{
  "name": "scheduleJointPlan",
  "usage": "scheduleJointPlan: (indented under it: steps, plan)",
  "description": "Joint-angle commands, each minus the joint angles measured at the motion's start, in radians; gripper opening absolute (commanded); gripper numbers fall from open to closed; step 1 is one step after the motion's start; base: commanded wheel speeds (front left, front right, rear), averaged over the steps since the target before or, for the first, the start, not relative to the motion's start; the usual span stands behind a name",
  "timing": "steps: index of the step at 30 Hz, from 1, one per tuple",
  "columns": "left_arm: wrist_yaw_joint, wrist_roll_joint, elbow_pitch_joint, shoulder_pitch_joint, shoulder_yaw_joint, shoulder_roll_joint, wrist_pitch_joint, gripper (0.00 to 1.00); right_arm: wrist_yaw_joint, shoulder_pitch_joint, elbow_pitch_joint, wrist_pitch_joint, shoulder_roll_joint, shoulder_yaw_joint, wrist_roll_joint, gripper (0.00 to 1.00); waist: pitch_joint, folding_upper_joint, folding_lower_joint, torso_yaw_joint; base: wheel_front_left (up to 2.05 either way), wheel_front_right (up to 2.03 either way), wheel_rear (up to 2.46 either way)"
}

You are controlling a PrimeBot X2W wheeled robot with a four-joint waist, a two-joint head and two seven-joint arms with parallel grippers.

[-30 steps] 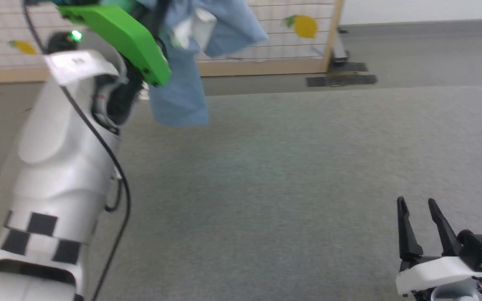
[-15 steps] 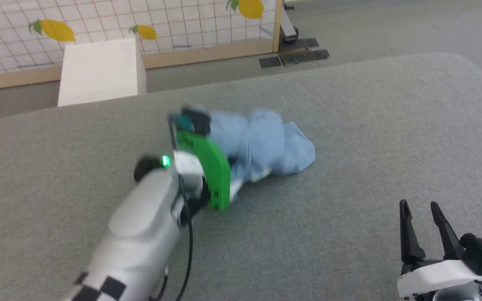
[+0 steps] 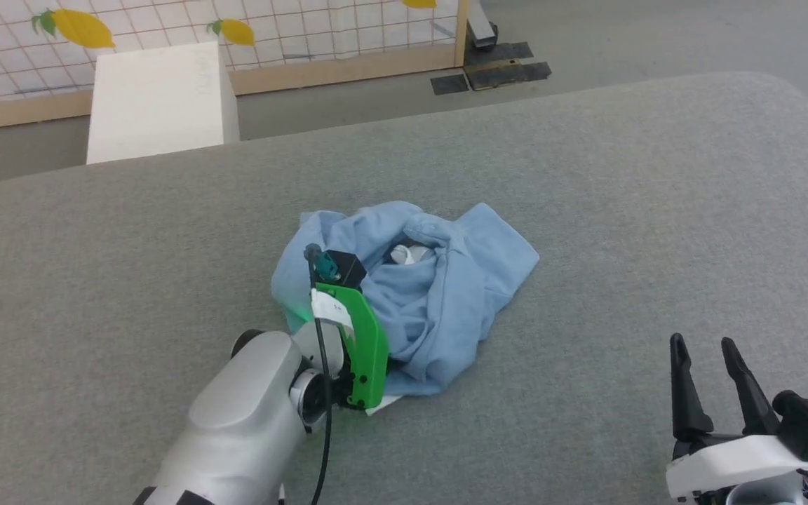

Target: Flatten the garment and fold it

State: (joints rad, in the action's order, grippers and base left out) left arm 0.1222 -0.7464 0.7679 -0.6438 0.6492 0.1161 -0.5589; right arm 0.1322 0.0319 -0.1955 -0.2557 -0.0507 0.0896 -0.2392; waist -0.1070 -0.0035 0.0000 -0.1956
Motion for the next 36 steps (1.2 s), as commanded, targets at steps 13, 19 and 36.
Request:
scheduleJointPlan:
  steps: [13, 19, 36]
  plan:
    - [-0.038, -0.193, -0.293, -0.032, -0.23, 0.056, 0.08, 1.0, -0.002, 0.016, -0.022, -0.006, 0.001, 0.015, 0.013, 1.0, 0.111, 0.0035, 0.0, 0.15, 0.0, 0.0, 0.0]
    - [-0.081, -0.112, -0.402, 0.021, -0.34, 0.141, 0.341, 1.0, -0.002, 0.015, -0.024, -0.006, 0.001, 0.016, 0.014, 1.0, 0.134, 0.0035, 0.0, 0.178, 0.0, 0.0, 0.0]
    - [-0.139, 0.189, -0.522, 0.407, -0.4, 0.275, 0.813, 1.0, -0.002, 0.046, 0.006, -0.006, 0.001, 0.053, 0.031, 1.0, 0.171, 0.0035, 0.0, 0.197, 0.0, 0.0, 0.0]
